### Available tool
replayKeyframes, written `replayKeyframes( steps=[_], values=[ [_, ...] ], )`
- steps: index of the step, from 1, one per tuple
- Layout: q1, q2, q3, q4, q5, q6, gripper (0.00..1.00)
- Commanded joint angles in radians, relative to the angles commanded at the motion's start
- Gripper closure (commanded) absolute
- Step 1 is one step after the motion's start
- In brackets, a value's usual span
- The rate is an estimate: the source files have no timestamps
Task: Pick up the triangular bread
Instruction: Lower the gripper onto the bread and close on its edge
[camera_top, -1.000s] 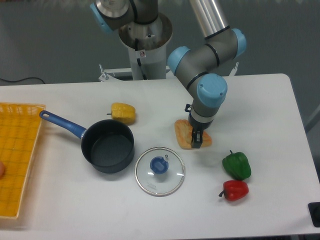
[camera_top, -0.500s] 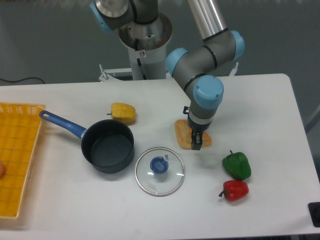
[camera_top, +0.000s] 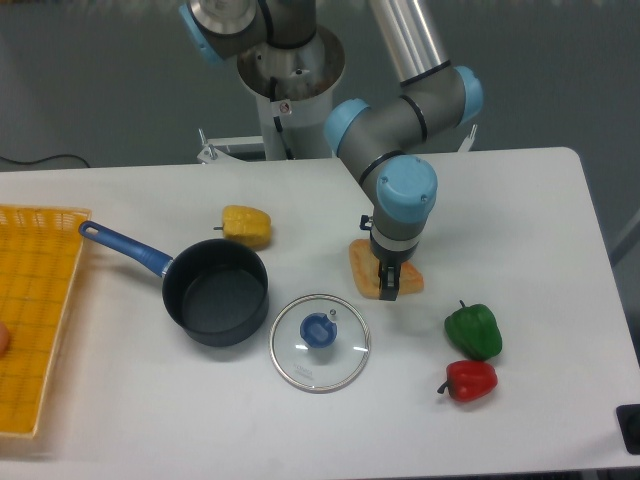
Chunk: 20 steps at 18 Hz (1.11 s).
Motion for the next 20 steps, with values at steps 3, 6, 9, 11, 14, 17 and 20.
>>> replayKeyframes(
  steps=[3,6,9,11,14,17,20],
  values=[
    [-0.006,-0.003,0.000,0.000,0.012,-0.002,0.13],
    [-0.008,-0.008,0.000,0.000,0.012,-0.002,0.15],
    [-0.008,-0.009,0.000,0.000,0.014,-0.011,0.25],
    [-0.008,-0.009,0.000,0.000,0.014,-0.014,0.32],
    [-0.008,-0.009,0.011,-0.002,0.014,-0.024,0.40],
    [-0.008,-0.008,0.025,-0.005,0.014,-0.045,0.56],
    [-0.008,-0.005,0.051,-0.017,0.017,-0.046,0.63]
  ],
)
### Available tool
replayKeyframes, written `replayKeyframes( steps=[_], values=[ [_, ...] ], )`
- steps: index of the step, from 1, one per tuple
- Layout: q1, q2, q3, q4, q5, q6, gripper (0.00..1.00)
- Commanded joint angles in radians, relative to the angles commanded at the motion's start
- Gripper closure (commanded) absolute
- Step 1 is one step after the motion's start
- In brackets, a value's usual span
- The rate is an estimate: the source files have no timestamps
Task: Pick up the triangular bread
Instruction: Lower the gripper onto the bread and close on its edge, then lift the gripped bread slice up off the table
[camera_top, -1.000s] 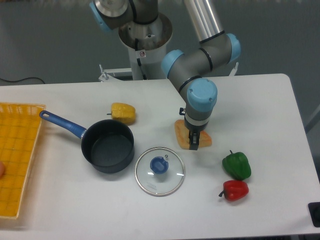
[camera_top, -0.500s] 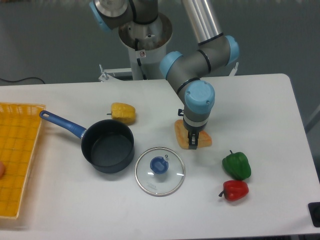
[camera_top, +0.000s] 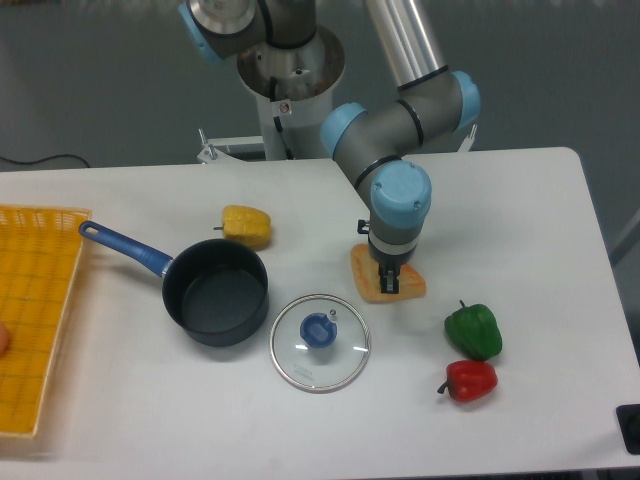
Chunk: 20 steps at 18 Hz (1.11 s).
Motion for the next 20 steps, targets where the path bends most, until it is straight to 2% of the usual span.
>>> replayKeyframes(
  steps=[7,9,12,15,17,20],
  values=[
    [-0.002,0.008,0.005,-0.012,0.000,-0.020,0.67],
    [-0.014,0.008,0.020,-0.034,0.002,-0.040,0.67],
    [-0.015,0.023,0.040,-0.083,0.002,-0.044,0.67],
    [-0.015,0.060,0.066,-0.162,0.000,-0.052,0.67],
    [-0.015,0.086,0.090,-0.230,0.000,-0.098,0.67],
    [-0.028,0.106,0.129,-0.282,-0.003,-0.204,0.67]
  ],
)
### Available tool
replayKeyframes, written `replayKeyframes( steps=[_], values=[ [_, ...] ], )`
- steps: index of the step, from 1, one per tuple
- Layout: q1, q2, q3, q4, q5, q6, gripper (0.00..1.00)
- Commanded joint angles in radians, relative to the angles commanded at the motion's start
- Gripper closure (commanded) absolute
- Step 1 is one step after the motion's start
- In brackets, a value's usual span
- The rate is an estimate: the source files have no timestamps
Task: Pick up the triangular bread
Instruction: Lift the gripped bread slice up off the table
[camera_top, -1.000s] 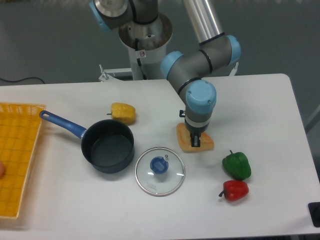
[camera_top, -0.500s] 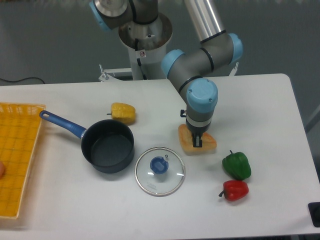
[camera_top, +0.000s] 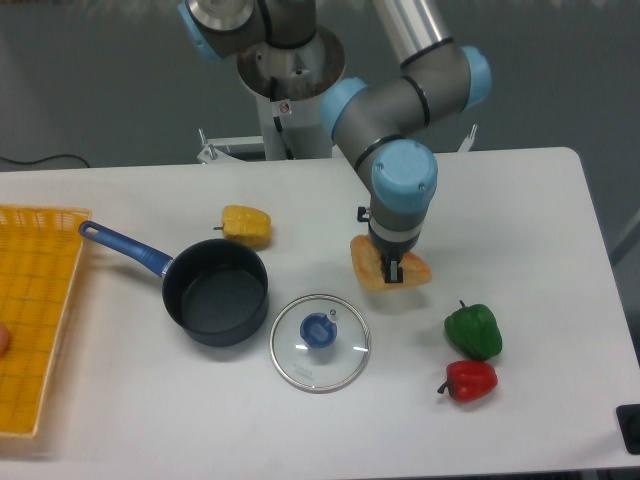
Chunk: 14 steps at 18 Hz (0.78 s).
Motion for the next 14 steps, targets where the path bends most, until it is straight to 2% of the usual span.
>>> replayKeyframes(
  steps=[5,8,14],
  values=[
    [-0.017,0.005,0.014,-0.019,-0.011,-0.103,0.67],
    [-0.026,0.041,0.028,-0.049,-0.018,-0.149,0.67],
    [-0.054,0.038,0.052,-0.052,-0.044,-0.267,0.71]
  ],
)
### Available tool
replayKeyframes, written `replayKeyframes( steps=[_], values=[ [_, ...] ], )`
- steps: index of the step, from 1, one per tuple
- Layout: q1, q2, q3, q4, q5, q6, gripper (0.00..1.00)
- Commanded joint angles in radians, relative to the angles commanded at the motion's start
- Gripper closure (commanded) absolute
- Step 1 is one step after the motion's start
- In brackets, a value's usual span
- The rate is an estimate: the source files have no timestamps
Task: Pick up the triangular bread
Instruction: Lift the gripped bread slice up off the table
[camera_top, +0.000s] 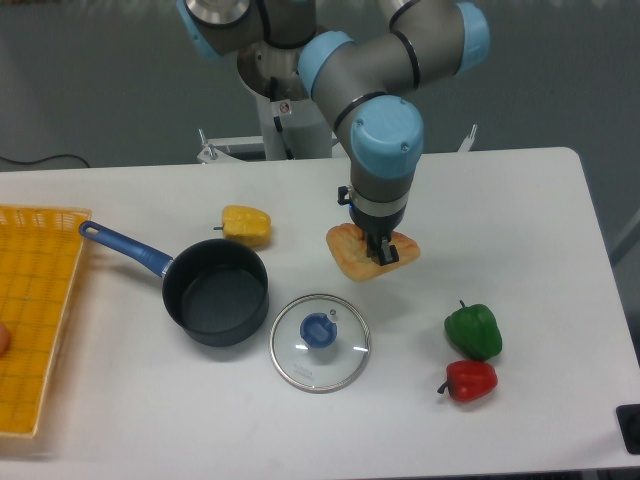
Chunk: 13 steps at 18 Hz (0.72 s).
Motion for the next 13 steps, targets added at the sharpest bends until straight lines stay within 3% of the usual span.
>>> replayKeyframes(
  steps=[13],
  values=[
    [-0.005,0.000,0.000,-0.014,0.009,0.000,0.71]
  ],
)
